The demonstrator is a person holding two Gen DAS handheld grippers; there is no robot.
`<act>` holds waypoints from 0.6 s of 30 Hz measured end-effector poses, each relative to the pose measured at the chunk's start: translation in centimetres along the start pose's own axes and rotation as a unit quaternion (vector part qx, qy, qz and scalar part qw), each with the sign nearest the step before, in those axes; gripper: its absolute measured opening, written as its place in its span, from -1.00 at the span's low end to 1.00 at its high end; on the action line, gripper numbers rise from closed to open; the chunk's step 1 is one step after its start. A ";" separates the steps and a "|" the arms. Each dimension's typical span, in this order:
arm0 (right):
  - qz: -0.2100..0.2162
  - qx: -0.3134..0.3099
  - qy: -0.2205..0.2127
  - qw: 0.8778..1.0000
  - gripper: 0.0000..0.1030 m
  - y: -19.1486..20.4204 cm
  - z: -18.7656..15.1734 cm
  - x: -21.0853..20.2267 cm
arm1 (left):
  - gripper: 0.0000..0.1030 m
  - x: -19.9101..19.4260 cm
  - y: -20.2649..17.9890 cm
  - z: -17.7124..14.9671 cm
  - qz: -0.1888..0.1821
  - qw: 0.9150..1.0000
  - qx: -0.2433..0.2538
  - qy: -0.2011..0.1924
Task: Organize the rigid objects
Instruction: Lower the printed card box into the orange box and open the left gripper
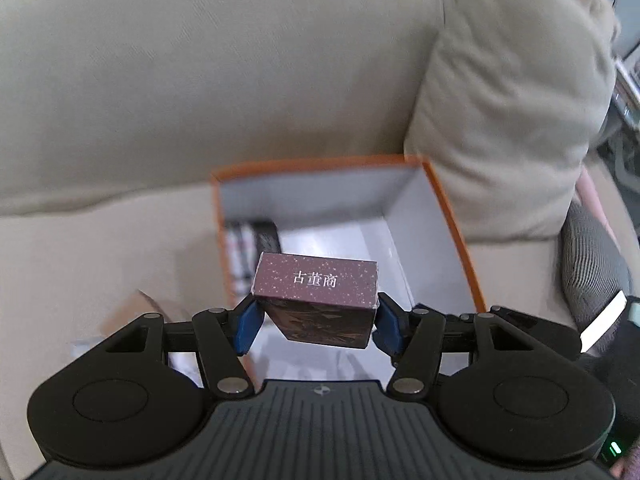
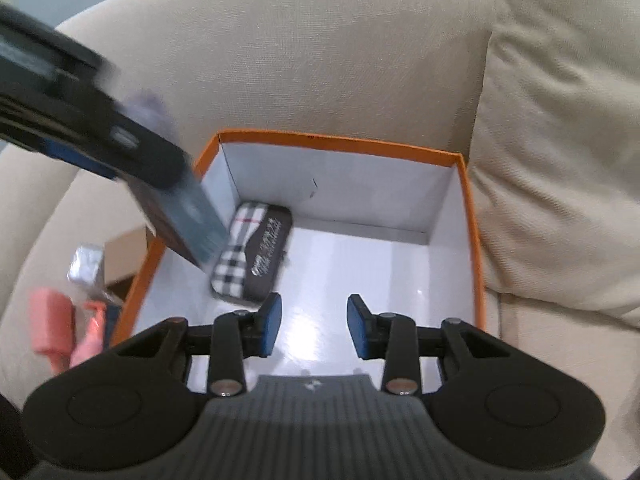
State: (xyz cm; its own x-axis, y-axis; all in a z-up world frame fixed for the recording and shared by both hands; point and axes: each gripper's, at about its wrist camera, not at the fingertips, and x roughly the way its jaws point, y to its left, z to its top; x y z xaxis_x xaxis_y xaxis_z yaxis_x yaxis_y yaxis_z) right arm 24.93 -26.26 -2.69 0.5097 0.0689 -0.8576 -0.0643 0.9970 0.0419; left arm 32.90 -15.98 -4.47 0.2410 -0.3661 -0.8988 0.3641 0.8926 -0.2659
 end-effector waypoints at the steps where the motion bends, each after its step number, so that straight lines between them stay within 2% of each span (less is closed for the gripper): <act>1: 0.003 -0.002 0.003 1.000 -0.26 -0.2 -0.3 0.0 | 0.32 0.9 -0.4 -0.1 0.002 1.000 0.003 0.008; 8: 0.002 -0.029 0.015 0.999 -0.27 -0.6 -1.7 1.9 | 0.32 5.7 -1.9 -0.1 0.011 0.998 0.007 0.059; 10: 0.008 -0.027 0.021 0.999 -0.27 -1.0 -1.8 1.4 | 0.32 6.8 -1.9 0.0 0.010 0.997 0.004 0.071; 14: 0.008 -0.032 0.023 0.999 -0.34 -0.8 -1.6 2.9 | 0.33 8.7 -2.0 0.5 0.008 0.997 0.001 0.079; 18: 0.010 -0.028 0.021 0.999 -0.51 -0.8 -1.2 4.0 | 0.36 9.5 -1.3 1.0 0.001 0.997 -0.010 0.073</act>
State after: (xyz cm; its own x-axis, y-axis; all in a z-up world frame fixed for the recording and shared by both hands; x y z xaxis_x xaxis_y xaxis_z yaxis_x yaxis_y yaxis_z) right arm 25.96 -26.85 -6.78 0.4718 0.0861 -0.8775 -0.1230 0.9919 0.0312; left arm 35.64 -20.88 -12.37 0.1086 -0.3230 -0.9402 0.3458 0.8990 -0.2689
